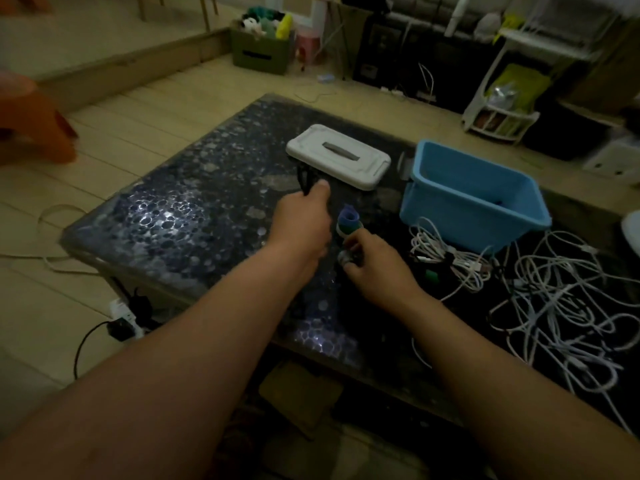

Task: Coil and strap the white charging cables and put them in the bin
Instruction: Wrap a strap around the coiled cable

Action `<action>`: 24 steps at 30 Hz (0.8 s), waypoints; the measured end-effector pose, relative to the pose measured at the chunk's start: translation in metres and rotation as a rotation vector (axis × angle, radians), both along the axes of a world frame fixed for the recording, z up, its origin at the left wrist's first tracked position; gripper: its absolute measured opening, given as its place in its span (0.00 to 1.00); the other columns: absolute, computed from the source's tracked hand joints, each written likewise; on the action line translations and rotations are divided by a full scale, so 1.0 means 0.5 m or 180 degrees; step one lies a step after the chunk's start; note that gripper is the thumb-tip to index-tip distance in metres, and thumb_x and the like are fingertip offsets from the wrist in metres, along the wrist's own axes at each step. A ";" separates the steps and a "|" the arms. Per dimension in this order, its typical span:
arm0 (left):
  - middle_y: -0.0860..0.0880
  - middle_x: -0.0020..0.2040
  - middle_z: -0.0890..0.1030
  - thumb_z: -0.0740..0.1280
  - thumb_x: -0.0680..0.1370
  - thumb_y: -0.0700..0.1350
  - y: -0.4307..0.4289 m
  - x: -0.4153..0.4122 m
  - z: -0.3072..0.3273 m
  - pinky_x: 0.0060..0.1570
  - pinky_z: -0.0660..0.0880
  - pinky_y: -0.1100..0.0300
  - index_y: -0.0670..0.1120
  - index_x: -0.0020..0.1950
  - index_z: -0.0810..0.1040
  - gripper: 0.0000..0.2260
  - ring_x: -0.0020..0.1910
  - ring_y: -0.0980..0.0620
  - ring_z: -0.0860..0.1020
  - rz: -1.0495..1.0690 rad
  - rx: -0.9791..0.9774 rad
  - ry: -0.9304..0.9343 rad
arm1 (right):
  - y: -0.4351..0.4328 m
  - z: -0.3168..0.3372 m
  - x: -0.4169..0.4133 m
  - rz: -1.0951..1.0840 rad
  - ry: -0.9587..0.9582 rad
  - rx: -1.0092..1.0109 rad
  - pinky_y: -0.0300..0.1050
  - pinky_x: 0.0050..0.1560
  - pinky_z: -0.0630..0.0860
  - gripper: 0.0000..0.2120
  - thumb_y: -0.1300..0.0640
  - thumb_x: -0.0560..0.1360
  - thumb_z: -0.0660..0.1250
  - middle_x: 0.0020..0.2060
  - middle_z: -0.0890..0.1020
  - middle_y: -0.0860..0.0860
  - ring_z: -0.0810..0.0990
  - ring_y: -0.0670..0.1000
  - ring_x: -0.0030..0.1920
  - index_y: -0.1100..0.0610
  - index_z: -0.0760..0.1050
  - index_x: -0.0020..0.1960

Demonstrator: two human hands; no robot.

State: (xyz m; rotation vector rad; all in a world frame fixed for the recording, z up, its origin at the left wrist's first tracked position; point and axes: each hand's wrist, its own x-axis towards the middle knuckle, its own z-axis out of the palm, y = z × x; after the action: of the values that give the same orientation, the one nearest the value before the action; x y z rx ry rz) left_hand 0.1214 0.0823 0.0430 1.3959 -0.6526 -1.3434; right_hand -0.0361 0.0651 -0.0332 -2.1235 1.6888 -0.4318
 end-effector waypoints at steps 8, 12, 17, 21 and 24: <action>0.52 0.28 0.79 0.72 0.80 0.57 0.026 -0.028 -0.032 0.31 0.71 0.60 0.44 0.39 0.81 0.18 0.31 0.52 0.80 -0.1046 -0.0260 -0.1579 | 0.060 0.073 -0.059 -0.0171 -0.0775 -0.0441 0.31 0.44 0.71 0.05 0.60 0.79 0.71 0.43 0.84 0.41 0.81 0.36 0.45 0.49 0.81 0.50; 0.54 0.24 0.77 0.72 0.80 0.55 0.059 -0.097 -0.021 0.22 0.66 0.69 0.45 0.42 0.81 0.15 0.20 0.60 0.73 -0.1734 -0.0227 -0.1419 | 0.135 0.117 -0.122 -0.0367 -0.0855 -0.0682 0.30 0.40 0.70 0.08 0.62 0.78 0.70 0.40 0.83 0.41 0.80 0.36 0.43 0.49 0.80 0.49; 0.48 0.41 0.85 0.71 0.82 0.43 0.107 -0.171 -0.031 0.23 0.67 0.72 0.42 0.52 0.83 0.05 0.23 0.65 0.75 -0.1856 -0.0513 -0.1017 | 0.195 0.108 -0.177 -0.0705 -0.0568 -0.0844 0.31 0.38 0.69 0.08 0.60 0.77 0.72 0.38 0.80 0.39 0.78 0.40 0.41 0.48 0.78 0.46; 0.57 0.29 0.80 0.71 0.82 0.42 0.115 -0.188 -0.045 0.21 0.66 0.73 0.41 0.54 0.81 0.04 0.21 0.65 0.73 -0.1868 -0.0462 -0.0846 | 0.200 0.104 -0.193 -0.0667 -0.0363 -0.0812 0.42 0.38 0.74 0.06 0.55 0.78 0.72 0.39 0.80 0.42 0.78 0.41 0.39 0.48 0.76 0.48; 0.57 0.26 0.78 0.72 0.81 0.42 0.104 -0.192 -0.047 0.21 0.67 0.70 0.42 0.52 0.81 0.04 0.20 0.63 0.73 -0.1797 -0.0335 -0.0940 | 0.189 0.105 -0.200 -0.0666 -0.0507 -0.0742 0.36 0.41 0.76 0.05 0.55 0.79 0.73 0.41 0.82 0.40 0.81 0.40 0.42 0.47 0.77 0.50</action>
State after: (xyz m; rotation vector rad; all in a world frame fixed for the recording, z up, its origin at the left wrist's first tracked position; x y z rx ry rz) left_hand 0.0255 0.1342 0.0197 1.3899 -1.3723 -1.5113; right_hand -0.1361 0.1598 0.0193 -2.0090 1.8497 -0.8745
